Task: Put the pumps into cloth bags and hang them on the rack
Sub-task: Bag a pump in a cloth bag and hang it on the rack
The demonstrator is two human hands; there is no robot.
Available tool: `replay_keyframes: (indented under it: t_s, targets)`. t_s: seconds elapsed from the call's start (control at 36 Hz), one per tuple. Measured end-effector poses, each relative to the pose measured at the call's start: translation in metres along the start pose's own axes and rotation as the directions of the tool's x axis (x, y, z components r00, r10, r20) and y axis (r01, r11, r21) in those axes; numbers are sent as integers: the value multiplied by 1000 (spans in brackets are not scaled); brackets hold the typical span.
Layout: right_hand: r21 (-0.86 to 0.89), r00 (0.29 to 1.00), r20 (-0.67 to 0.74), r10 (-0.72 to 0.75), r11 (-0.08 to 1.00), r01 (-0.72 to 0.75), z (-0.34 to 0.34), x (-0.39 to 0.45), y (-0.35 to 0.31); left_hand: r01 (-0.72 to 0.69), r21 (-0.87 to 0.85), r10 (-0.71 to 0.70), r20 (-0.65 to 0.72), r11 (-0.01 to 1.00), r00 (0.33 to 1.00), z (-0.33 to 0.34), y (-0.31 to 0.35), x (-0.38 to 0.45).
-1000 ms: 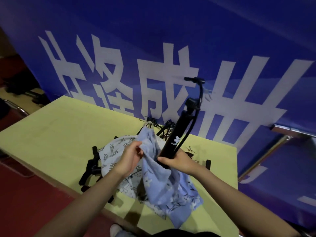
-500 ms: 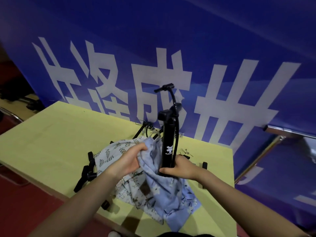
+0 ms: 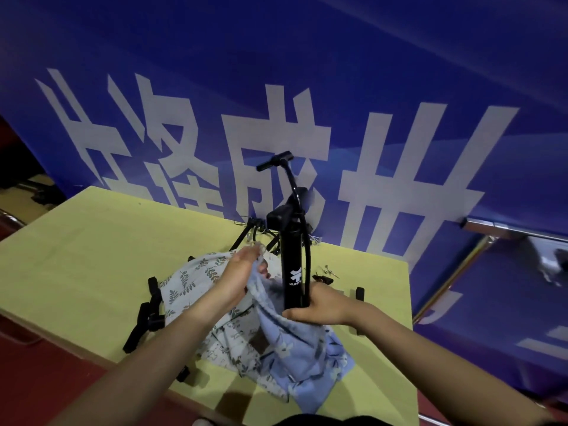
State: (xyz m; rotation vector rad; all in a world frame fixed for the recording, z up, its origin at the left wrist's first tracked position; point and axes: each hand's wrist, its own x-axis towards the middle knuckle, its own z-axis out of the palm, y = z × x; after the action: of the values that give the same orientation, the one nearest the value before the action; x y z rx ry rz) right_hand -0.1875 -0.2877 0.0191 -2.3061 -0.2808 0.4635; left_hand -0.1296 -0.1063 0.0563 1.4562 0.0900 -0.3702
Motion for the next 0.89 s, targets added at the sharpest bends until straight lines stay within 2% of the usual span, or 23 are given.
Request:
replay_keyframes:
  t_s: [0.08,0.14,0.25,0.33,0.42,0.47,0.56,0.64,0.69,0.75,0.78,0.83,0.89]
  targets:
    - [3,999,37,-33,999,33,3,1,-3,0,-125,8,64,992,998,13,-1,-3]
    - [31,998,53,-47,998,45,1,2,-6,-56,-154,78,141,987,987,18,2,-9]
    - [92,995,85,-50,995,43,-6,2,-11,-123,-159,140,96,980,986,18,10,-18]
    - [37,989,104,-100,995,97,-11,1,-12,-170,33,165,134,985,977,16,13,-13]
    - [-47,988,100,-121,991,126,-14,0,-12,-156,112,148,72,981,986,16,16,-5]
    - [-48,994,37,-107,993,108,-12,-2,-12,-139,67,138,19,988,990,17,18,-2]
    - [38,991,-98,-96,994,100,-7,-3,-9,-150,-15,149,-38,989,988,17,18,-1]
    - [123,949,-296,-108,981,150,0,-5,-3,-191,-22,189,-67,981,980,17,17,2]
    - [127,888,-457,-55,984,126,7,-4,8,-201,-20,198,-95,979,976,16,20,1]
    - [168,837,-542,74,986,21,10,-2,18,-194,-18,191,-110,981,975,13,21,2]
    - [245,834,-523,176,968,-51,9,-2,21,-201,-22,197,-119,979,973,12,22,1]
    - [415,857,-380,349,892,-179,4,-3,21,-221,-36,213,-157,975,964,10,24,-1]
    - [508,870,-262,418,826,-244,1,-3,19,-226,-40,217,-172,973,961,9,23,0]
